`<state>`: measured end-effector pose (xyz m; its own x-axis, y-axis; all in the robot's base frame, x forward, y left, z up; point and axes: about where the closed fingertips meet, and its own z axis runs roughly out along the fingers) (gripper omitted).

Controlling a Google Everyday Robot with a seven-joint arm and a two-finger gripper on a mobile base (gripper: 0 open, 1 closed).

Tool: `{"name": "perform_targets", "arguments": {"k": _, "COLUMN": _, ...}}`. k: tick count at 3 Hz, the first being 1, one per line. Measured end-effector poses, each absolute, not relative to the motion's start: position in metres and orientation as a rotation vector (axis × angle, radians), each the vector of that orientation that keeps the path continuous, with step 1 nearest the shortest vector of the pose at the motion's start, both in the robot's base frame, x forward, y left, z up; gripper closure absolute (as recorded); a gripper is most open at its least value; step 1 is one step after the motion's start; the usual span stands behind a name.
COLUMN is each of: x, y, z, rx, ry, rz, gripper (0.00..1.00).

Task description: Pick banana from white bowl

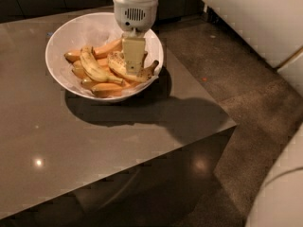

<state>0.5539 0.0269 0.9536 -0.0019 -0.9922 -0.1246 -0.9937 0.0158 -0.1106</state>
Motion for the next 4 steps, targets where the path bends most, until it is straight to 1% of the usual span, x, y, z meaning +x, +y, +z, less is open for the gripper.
{"name": "perform_targets", "arguments": {"k": 2, "x": 0.557, "y": 0.027, "z": 0.945, "rx": -2.104, "ry": 2.134, "rz": 0.033, "gripper": 0.45}}
{"name": "perform_targets", "arguments": {"k": 4, "x": 0.555, "y": 0.028, "z": 0.936, "rx": -2.123, "ry": 2.146, "rz": 0.071, "gripper": 0.43}}
